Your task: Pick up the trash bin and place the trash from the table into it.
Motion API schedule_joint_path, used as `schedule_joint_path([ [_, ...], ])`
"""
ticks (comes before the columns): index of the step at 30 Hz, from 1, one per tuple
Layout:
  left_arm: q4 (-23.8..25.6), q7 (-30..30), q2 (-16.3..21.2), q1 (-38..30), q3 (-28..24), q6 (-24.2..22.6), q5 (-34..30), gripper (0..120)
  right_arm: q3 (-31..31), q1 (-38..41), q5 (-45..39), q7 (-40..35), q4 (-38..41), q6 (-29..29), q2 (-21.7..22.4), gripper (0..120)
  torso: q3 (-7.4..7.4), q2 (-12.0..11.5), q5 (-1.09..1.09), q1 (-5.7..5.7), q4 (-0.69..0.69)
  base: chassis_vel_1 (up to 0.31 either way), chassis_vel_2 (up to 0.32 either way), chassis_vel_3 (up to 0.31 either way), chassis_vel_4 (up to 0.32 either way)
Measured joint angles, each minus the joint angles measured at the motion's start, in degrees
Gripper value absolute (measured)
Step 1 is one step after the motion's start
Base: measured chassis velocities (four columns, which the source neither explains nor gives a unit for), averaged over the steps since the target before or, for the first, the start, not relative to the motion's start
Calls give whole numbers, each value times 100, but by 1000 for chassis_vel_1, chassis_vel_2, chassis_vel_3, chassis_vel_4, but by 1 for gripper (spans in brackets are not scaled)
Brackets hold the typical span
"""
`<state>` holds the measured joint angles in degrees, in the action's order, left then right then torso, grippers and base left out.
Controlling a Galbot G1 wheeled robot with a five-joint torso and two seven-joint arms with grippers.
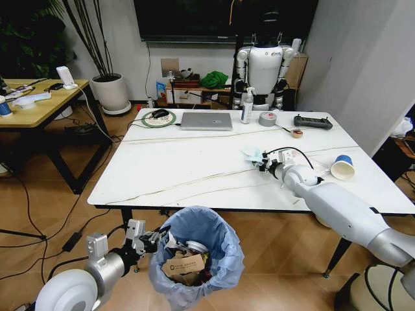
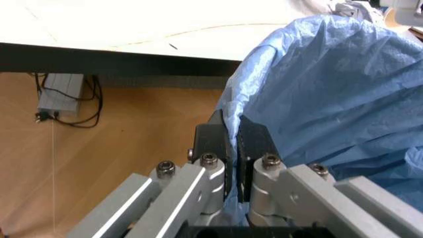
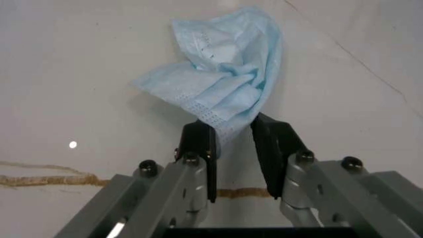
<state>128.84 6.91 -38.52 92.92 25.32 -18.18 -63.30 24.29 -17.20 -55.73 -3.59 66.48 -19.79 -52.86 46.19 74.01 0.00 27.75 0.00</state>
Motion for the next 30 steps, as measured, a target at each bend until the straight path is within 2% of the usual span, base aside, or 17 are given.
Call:
schedule_joint_path([
  [2, 0, 0, -9, 0, -1, 2, 6, 0, 9, 3, 1, 13, 15, 14, 15, 10, 0, 0, 0, 0, 0, 0, 0, 0, 0],
  [3, 0, 0, -9, 0, -1, 2, 6, 0, 9, 3, 1, 13, 15, 14, 15, 10, 0, 0, 0, 0, 0, 0, 0, 0, 0],
  [6, 0, -1, -19, 4, -9, 2, 21, 0, 21, 11, 2, 25, 33, 20, 33, 0, 1, 0, 0, 0, 0, 0, 0, 0, 0],
  [30, -17, 1, -15, -29, -7, 5, 20, 0, -92, 12, -208, 334, 711, 341, 255, 0, 0, 0, 0, 0, 0, 0, 0, 0, 0],
])
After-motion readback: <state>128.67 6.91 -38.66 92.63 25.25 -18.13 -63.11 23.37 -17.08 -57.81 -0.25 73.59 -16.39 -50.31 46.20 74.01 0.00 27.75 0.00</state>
